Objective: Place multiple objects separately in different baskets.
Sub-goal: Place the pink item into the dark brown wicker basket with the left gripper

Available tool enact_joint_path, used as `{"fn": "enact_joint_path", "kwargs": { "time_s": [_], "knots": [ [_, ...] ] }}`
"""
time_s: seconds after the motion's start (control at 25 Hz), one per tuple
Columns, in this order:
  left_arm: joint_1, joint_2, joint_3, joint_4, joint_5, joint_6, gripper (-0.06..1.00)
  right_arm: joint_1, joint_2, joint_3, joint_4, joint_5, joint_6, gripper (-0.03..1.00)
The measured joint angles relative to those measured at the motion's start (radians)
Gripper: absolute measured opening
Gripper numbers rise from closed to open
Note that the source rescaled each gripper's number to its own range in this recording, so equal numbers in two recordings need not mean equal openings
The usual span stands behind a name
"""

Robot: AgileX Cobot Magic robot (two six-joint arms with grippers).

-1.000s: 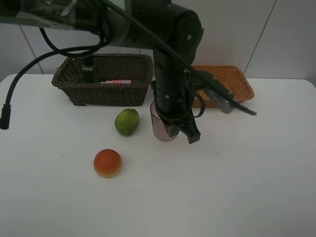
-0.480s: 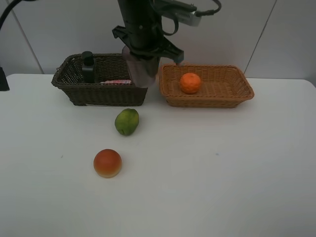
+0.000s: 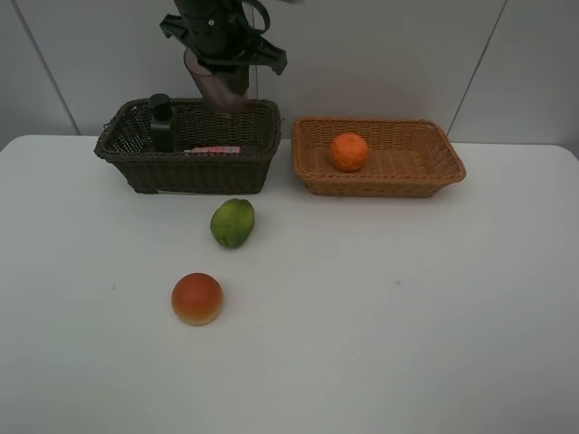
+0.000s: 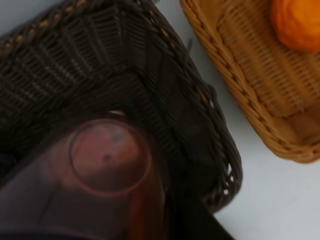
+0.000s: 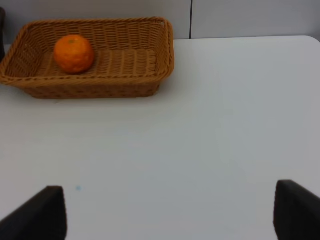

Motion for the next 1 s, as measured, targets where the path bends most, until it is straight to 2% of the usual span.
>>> {"fn": "enact_joint_path", "kwargs": {
  "time_s": [0.2, 0.4, 0.6, 1.0],
  "knots": [
    [0.024, 0.046, 0.0, 0.006, -0.123, 0.0, 0.0, 0.0, 0.0, 0.0, 0.0, 0.0, 0.0, 0.79],
    [0.028, 0.119, 0.002, 0.001, -0.191, 0.0, 0.0, 0.0, 0.0, 0.0, 0.0, 0.0, 0.0, 0.79],
    [0.029, 0.176, 0.002, -0.058, -0.272, 0.0, 0.0, 0.0, 0.0, 0.0, 0.0, 0.0, 0.0, 0.79],
    [0.029, 0.227, 0.002, -0.123, -0.288, 0.004, 0.0, 0.0, 0.0, 0.0, 0.0, 0.0, 0.0, 0.79]
  ]
}}
